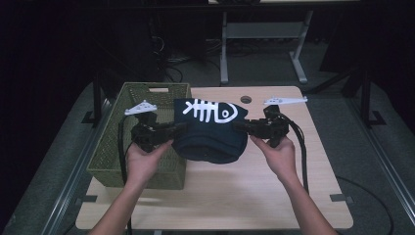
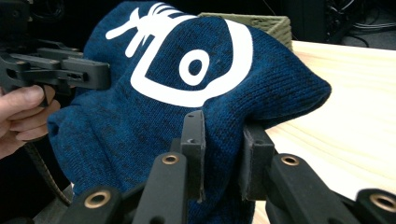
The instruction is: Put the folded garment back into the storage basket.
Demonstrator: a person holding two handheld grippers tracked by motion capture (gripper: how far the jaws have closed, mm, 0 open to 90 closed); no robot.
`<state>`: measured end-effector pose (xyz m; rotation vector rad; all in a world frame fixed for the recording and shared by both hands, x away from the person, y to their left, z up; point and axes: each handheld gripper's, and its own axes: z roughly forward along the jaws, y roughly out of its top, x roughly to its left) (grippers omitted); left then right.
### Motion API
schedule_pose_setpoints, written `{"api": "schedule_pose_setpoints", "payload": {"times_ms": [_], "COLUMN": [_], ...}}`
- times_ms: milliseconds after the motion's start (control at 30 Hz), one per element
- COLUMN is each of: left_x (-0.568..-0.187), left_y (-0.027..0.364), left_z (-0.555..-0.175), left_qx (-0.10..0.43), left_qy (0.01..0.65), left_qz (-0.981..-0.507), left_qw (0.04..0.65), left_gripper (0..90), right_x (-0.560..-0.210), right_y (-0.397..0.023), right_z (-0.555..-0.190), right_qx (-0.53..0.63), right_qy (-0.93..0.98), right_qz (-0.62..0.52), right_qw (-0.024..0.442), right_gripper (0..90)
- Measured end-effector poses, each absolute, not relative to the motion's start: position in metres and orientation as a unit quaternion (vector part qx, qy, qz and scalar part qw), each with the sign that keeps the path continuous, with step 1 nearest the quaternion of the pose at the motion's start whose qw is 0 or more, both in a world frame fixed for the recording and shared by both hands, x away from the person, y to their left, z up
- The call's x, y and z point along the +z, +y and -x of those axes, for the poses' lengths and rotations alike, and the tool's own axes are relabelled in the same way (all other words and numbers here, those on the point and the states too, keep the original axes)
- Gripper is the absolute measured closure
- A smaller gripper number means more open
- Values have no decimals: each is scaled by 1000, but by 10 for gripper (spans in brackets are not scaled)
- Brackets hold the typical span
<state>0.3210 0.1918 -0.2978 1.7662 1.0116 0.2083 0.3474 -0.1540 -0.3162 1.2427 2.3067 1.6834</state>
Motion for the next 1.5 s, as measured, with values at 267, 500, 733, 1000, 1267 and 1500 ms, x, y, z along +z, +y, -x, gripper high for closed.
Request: {"api": "schedule_pose_setpoints", "payload": {"times_ms": [267,500,733,1000,1267,1500], "left_x": [-298,-290,-283,-285,-293,-293], "left_y": [216,240,264,290,312,328], "left_z": [-323,-324,-325,-326,-329,-331], "left_qx": [85,87,93,96,89,95], "left_qy": [432,438,444,450,456,460], "left_qz": [-732,-728,-726,-723,-718,-718], "left_qw": [520,520,518,514,518,515], "left_gripper": [732,732,731,727,725,725], "right_x": [-311,-305,-298,-298,-299,-299], "right_y": [-129,-106,-78,-53,-35,-16], "right_z": [-354,-361,-368,-374,-377,-382], "right_qx": [536,536,540,541,537,541], "right_qy": [750,753,756,760,764,764], "right_qz": [-387,-380,-370,-361,-356,-353], "right_qw": [15,4,-1,-7,-8,-12], "right_gripper": [744,744,744,744,745,744]}}
